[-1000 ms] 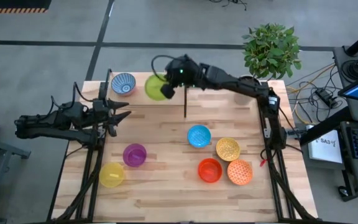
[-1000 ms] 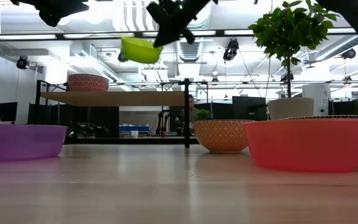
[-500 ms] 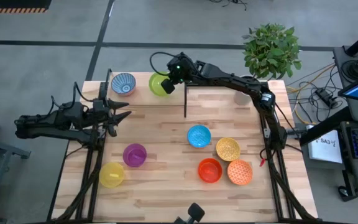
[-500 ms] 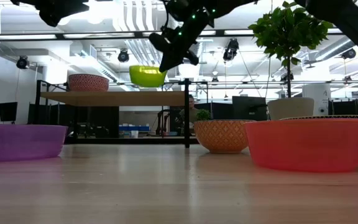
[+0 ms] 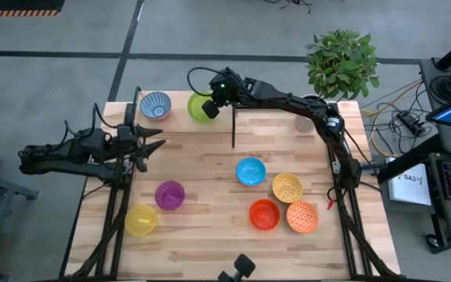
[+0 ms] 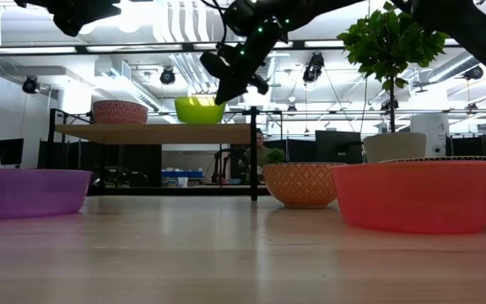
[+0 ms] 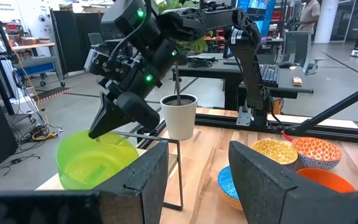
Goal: Place and stack bowls onto a shelf
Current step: Put the green bowl on the shelf, then stack the violet bowl on top of the green bowl on the shelf
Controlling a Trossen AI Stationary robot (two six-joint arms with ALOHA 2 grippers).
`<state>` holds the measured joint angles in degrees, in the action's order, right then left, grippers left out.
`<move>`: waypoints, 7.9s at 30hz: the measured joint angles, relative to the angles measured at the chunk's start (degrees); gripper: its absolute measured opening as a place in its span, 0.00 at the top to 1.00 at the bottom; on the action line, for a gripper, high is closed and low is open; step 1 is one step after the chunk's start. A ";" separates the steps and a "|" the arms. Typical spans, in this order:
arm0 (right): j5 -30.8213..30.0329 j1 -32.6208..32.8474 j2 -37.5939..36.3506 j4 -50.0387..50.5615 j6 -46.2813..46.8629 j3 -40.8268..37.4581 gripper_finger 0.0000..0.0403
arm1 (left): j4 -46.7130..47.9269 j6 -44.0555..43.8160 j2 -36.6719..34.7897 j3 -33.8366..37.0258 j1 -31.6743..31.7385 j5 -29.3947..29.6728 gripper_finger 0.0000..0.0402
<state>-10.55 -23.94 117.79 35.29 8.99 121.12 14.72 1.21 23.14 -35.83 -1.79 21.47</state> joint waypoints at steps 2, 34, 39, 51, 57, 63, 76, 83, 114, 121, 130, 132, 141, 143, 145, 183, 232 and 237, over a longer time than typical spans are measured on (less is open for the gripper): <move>-0.04 0.00 0.18 0.00 -0.10 0.00 0.98 | 0.02 0.01 0.00 0.00 0.00 0.00 0.62; -0.18 6.78 -0.39 2.94 -15.62 -1.98 0.95 | 1.18 0.24 0.00 0.02 -0.01 0.00 0.62; -4.55 6.70 0.08 1.16 -15.06 -2.05 0.98 | 1.25 0.22 0.00 0.02 -0.01 0.00 0.62; -4.66 6.78 0.73 1.64 -14.60 -1.52 0.98 | 1.27 0.42 0.00 0.02 -0.01 0.00 0.62; -4.55 7.29 -2.95 3.95 -14.58 -1.27 0.98 | 1.27 0.17 0.06 0.02 -0.01 0.00 0.62; -4.68 9.48 -7.75 15.52 -13.04 -1.29 0.98 | 2.56 -3.32 0.51 0.02 -0.01 0.00 0.62; -7.86 27.95 -24.01 25.93 -5.07 -14.82 0.98 | 5.03 -16.91 14.59 0.02 -0.05 -8.53 0.62; -7.92 37.22 -35.17 15.86 -0.31 -32.09 0.98 | 11.83 -22.20 26.05 -2.37 -0.74 -17.91 0.62; -8.11 43.82 -48.26 -10.38 3.04 -61.27 0.98 | 34.62 -12.09 60.42 -9.38 -3.05 -18.52 0.74; -8.11 43.82 -48.26 -10.72 3.16 -62.50 0.98 | 34.36 -11.99 61.82 -9.38 -3.05 -19.07 0.95; -8.02 43.85 -48.26 -10.71 4.07 -63.70 0.98 | 36.41 -11.63 58.66 -15.73 -2.92 -22.35 1.00; -7.96 43.97 -48.26 -10.65 4.05 -63.86 0.98 | 37.79 -11.83 58.26 -19.71 -2.27 -22.45 1.00; -7.51 46.07 -48.26 -10.77 4.11 -66.23 0.98 | 47.30 -11.04 58.01 -44.46 5.61 -18.84 1.00; -7.46 46.23 -48.26 -10.75 4.11 -66.72 0.98 | 48.37 -10.25 58.01 -49.36 8.79 -18.34 1.00; -7.48 46.21 -48.26 -10.80 4.13 -66.77 0.98 | 48.55 -9.15 57.99 -53.58 12.28 -18.34 1.00; -7.49 46.21 -48.37 -10.69 4.09 -66.77 0.98 | 67.83 3.97 83.87 -87.20 47.02 -24.15 1.00; -7.50 46.21 -48.36 -10.71 4.50 -66.84 0.98 | 64.76 4.33 83.87 -85.20 47.07 -23.39 0.86; -7.50 46.21 -48.38 -10.71 4.38 -66.84 0.98 | 64.41 5.02 83.87 -85.20 47.07 -23.37 0.83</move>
<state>-18.04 22.26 69.42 24.58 13.37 54.28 79.14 6.23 107.00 -121.03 45.28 -1.89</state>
